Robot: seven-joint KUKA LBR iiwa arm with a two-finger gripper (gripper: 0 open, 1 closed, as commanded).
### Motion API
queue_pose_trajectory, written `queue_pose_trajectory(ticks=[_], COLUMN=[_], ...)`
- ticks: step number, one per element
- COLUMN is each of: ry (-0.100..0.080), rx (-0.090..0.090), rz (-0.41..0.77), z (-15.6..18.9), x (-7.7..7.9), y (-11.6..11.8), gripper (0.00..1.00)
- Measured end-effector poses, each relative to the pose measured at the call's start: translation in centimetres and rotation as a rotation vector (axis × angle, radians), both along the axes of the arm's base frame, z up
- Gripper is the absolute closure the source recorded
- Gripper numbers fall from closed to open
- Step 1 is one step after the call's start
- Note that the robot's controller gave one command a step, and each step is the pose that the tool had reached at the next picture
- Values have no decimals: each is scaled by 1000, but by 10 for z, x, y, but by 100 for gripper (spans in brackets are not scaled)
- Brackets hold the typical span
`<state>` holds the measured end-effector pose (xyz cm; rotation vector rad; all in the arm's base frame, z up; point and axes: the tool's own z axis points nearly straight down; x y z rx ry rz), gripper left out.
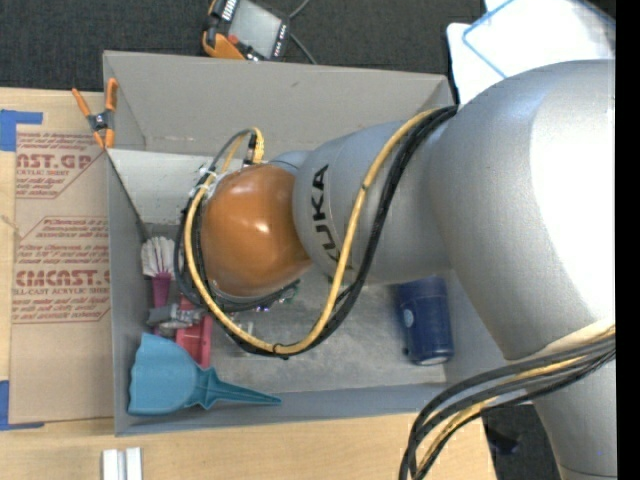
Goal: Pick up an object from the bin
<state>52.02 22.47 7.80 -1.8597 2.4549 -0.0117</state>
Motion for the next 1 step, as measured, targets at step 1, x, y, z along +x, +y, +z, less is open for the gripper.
queue_pose_trajectory(ticks=[1], ry=[-6], rx=[-3], rz=[141], z=[-8], x=[29], y=[13], gripper=[0])
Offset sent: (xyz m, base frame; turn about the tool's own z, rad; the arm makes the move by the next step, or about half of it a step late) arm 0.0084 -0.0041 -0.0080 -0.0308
